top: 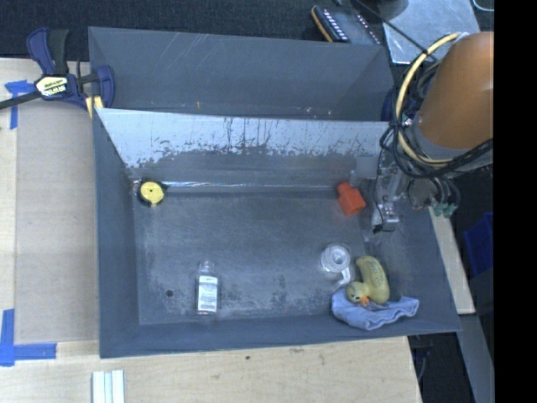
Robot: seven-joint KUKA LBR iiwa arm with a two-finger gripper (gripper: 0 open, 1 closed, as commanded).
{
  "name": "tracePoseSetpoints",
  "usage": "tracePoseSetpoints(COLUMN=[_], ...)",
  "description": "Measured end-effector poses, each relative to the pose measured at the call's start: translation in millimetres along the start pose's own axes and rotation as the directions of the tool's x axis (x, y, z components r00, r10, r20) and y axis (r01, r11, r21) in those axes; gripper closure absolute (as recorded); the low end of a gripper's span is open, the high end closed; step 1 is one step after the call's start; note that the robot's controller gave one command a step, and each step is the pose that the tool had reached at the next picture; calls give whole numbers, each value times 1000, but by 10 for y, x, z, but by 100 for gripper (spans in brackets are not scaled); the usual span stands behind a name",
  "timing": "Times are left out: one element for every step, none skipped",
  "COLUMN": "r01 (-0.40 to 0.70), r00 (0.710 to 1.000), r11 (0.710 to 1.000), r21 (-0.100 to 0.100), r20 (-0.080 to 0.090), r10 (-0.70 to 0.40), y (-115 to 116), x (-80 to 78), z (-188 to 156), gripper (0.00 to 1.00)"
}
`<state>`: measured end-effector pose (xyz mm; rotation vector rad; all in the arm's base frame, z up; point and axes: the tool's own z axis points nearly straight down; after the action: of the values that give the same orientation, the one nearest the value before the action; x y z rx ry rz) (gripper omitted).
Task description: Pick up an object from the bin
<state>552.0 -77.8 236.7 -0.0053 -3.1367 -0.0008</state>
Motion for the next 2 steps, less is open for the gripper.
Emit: tracePoseSetpoints(r01=[3,7], r00=[1000,1000], r11=[1000,1000], r21=[1,1], r20=[9,10], r10=[-3,-8], y=[4,-10], x=[-15,160], z=[-48,683], gripper=[0,0])
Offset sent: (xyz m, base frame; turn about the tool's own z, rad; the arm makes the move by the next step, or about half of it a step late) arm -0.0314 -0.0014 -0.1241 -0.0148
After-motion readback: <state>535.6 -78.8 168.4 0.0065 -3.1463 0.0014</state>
